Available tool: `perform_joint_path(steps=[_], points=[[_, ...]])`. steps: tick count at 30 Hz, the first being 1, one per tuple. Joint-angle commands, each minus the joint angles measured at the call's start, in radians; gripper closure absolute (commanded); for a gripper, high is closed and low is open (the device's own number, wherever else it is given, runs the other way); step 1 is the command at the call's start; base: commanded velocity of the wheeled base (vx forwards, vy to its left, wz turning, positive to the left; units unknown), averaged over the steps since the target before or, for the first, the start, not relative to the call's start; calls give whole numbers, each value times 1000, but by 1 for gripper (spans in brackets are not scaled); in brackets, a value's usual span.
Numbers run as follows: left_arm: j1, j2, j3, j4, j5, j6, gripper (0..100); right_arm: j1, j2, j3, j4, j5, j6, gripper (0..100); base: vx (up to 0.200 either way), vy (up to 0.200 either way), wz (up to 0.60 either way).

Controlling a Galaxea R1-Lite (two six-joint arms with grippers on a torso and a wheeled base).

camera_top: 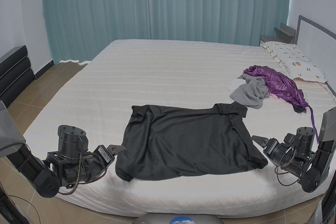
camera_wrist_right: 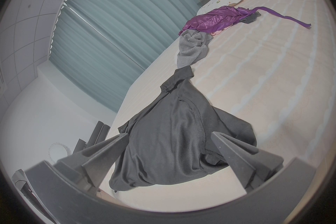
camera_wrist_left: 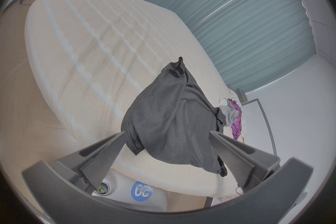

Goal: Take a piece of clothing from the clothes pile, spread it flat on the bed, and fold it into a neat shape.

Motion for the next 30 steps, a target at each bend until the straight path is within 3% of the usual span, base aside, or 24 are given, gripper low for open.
perform_joint_path(steps=[1,10,20,30], points=[[-1,1,-1,0,0,0,0,0,2,1,-2,0,0,0,0,-200,0],[-16,3,6,0,2,3,0,-2,4,2,-7,0,-2,0,0,-200,0],[-24,20,29,10,55,33,0,-2,7,4,-7,2,0,0,0,0,0],[-18,73,67,12,61,78,0,-2,10,5,-6,2,0,0,0,0,0]])
